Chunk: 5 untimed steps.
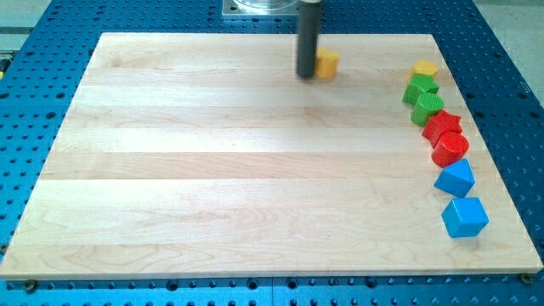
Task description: Move the yellow blocks to the top of the green star
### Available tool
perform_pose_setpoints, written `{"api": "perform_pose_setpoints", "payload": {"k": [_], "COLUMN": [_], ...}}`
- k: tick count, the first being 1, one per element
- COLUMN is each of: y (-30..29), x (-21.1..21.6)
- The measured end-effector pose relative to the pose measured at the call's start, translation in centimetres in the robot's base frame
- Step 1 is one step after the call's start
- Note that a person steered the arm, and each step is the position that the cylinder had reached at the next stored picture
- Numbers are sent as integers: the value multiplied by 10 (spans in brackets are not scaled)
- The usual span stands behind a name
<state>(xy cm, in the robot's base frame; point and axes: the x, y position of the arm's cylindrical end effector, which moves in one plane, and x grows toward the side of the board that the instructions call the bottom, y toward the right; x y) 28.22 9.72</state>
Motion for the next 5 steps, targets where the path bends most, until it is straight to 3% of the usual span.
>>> {"api": "perform_pose_setpoints", "payload": {"k": [1,2,5], "y": [31,25,134], "x": [-21,-37,-38]}}
